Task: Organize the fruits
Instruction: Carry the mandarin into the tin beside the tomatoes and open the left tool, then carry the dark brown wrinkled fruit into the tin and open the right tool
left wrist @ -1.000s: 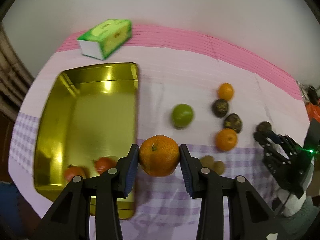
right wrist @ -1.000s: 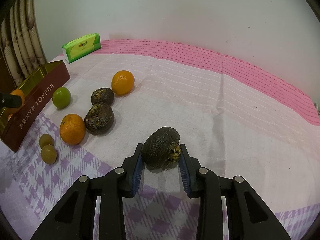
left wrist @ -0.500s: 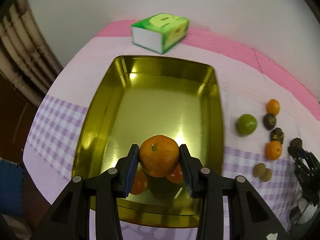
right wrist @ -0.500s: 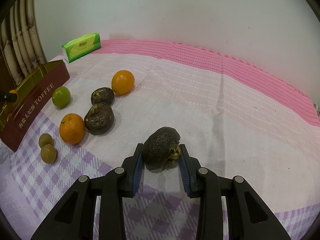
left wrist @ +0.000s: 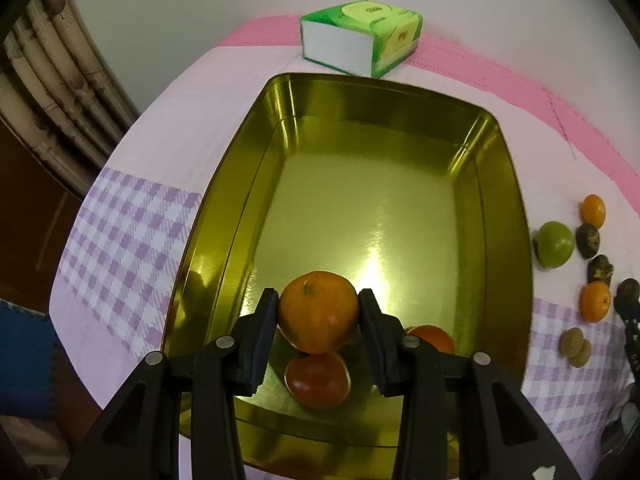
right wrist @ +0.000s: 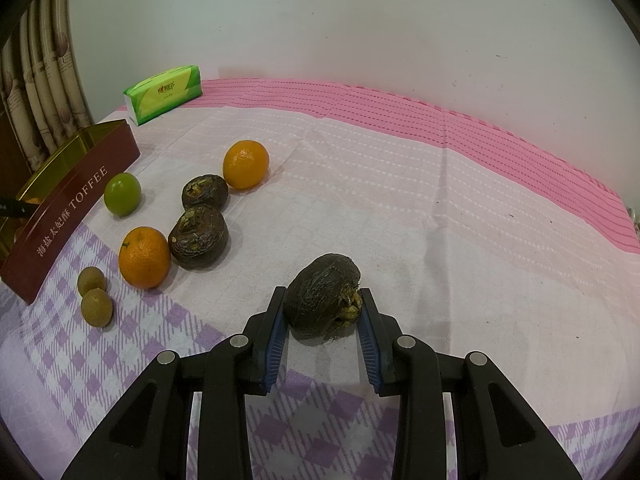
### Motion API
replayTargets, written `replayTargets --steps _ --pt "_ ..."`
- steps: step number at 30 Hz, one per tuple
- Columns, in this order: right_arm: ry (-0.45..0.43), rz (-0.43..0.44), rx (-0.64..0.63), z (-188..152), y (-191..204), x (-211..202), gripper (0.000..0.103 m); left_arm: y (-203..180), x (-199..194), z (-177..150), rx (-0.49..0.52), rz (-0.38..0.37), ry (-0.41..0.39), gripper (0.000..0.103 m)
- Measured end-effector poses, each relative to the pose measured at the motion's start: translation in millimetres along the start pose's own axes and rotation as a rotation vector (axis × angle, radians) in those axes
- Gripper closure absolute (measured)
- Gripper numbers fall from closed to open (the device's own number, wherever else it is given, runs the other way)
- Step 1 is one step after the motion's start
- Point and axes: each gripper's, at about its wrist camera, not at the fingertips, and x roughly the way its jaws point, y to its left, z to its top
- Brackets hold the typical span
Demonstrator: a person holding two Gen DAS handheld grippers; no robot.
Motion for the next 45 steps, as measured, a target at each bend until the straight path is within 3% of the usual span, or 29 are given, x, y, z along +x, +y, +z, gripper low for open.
replayTargets --steps 23,31,33,45 --pt "-0.005 -0.003 -0.001 -0.4 0.5 0.3 0.068 4.5 1.9 -6.4 -0.007 -0.015 -0.022 0.064" --pt "-0.005 -0.005 -0.001 -1.1 0.0 1.0 0.068 7.2 -15.0 -11.1 -0.016 -0.023 -0.058 0.047" --pt "-0.005 -0.005 -0.001 -1.3 -0.8 1.3 0.068 8.5 -21.6 -14.5 -0.022 -0.024 -0.072 0.037" --pt "0.007 -0.017 0.010 2.6 1.2 3.3 0.068 25.2 -58.6 -39.7 -0.042 -0.009 -0.144 0.021"
